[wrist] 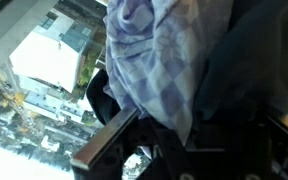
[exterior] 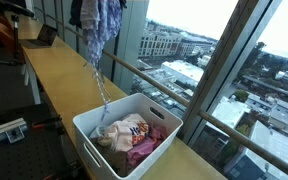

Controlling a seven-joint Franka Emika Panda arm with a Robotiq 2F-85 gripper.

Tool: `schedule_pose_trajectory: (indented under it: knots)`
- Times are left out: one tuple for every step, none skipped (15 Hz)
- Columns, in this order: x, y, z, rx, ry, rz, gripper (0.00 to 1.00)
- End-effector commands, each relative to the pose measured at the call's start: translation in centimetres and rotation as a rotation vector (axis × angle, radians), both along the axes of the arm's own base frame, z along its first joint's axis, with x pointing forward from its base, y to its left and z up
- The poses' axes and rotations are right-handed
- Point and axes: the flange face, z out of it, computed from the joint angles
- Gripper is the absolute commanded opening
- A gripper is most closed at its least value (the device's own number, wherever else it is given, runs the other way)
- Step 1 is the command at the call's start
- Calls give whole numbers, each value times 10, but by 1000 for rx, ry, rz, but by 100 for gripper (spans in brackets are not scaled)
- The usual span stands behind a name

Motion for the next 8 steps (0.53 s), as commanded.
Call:
schedule_pose_trajectory:
  knots:
    - [-9, 72, 30, 0, -19, 25, 0]
    - [-13, 90, 34, 0, -12, 31, 0]
    - [-11, 110, 25, -7, -3, 28, 0]
    - [-9, 125, 21, -13, 8, 27, 0]
    - [-1, 141, 7, -21, 20, 20, 0]
    - [7, 151, -4, -32, 32, 12, 0]
    - [15, 155, -19, -43, 47, 6, 0]
    - [21, 155, -26, -44, 66, 5, 0]
